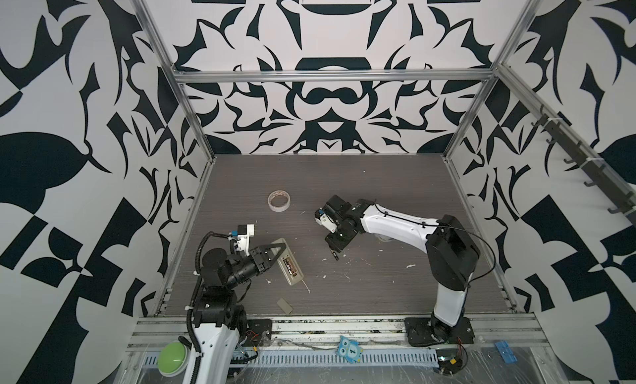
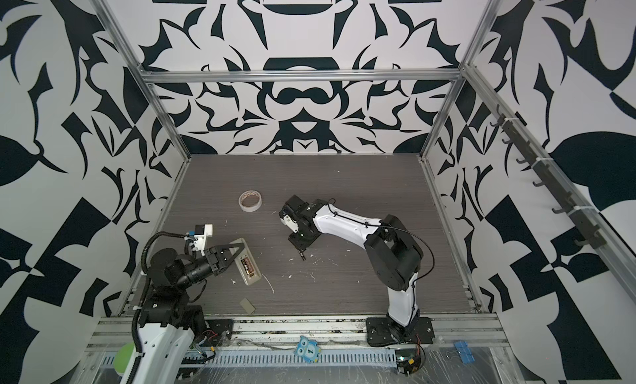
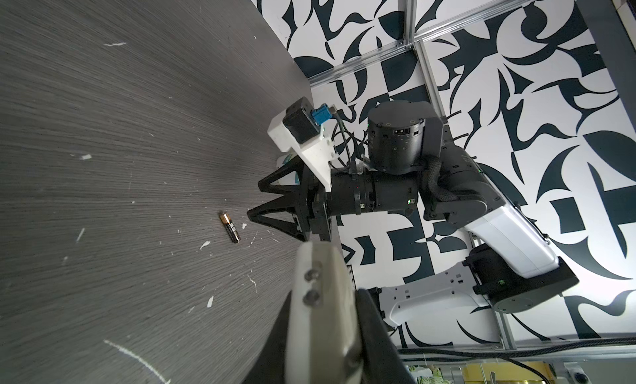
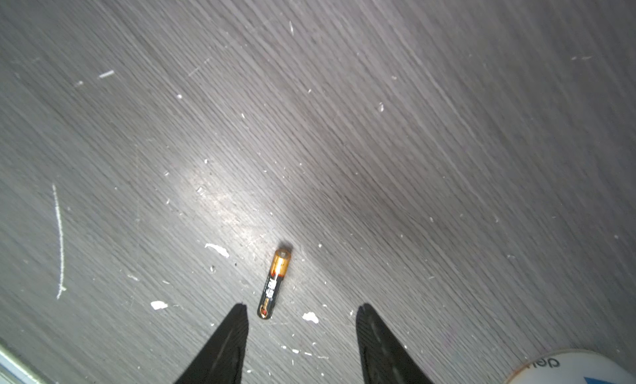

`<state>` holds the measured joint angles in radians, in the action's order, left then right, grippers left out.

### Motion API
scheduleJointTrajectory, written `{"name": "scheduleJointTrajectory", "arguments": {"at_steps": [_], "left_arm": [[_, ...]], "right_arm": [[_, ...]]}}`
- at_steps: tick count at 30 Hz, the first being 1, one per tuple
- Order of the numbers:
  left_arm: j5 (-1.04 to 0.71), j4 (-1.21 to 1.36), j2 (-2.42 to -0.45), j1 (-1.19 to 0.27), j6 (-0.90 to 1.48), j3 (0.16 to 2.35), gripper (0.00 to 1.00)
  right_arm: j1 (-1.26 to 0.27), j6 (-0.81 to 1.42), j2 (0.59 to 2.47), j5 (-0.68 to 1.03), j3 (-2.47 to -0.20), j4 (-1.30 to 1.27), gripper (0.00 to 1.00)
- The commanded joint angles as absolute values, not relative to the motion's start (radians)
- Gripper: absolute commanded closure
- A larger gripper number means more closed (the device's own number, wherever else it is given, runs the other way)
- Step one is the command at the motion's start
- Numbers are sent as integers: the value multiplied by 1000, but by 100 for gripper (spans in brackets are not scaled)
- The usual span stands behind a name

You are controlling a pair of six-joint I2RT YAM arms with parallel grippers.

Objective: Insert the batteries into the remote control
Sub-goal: 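Lift the right gripper off the remote and move it toward the loose battery, then lower the right gripper over the loose AA battery and close on it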

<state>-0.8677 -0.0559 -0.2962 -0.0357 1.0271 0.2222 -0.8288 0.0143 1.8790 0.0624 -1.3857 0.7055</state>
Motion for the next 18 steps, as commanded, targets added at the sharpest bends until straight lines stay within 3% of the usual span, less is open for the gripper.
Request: {"name": "scheduleJointTrajectory", "arguments": {"at_steps": [1, 18], "left_arm": [[-868, -54, -282, -39, 1015, 254, 100], [-864, -54, -279, -39, 1012, 249, 100]], "right_arm": [[-828, 31, 1883, 61, -1432, 707, 46], [-828, 64, 1941, 58, -1430, 693, 51]]}}
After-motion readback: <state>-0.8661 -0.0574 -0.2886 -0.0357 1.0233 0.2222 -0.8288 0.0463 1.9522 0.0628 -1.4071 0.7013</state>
